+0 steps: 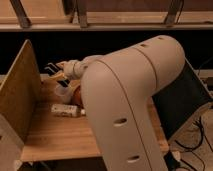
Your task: Place the eraser in the ceramic cup
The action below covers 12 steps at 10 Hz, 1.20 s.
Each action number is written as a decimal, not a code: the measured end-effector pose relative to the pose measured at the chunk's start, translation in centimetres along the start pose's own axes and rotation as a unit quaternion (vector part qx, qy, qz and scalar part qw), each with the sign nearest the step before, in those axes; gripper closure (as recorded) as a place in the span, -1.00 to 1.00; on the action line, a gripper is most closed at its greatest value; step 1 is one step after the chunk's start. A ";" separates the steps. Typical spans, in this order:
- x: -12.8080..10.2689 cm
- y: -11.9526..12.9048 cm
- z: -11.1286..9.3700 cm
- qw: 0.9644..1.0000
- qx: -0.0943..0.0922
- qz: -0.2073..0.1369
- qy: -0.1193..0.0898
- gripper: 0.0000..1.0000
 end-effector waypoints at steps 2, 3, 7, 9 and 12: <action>0.8 -1.3 -1.8 1.000 0.029 0.006 0.003 1.00; 1.5 -2.3 -3.1 0.999 0.047 0.011 0.003 1.00; 3.3 -2.0 -2.6 0.997 0.064 0.026 -0.025 1.00; 3.7 -1.3 -1.0 0.997 0.053 0.027 -0.047 1.00; 3.8 0.1 2.1 0.996 0.016 0.024 -0.080 1.00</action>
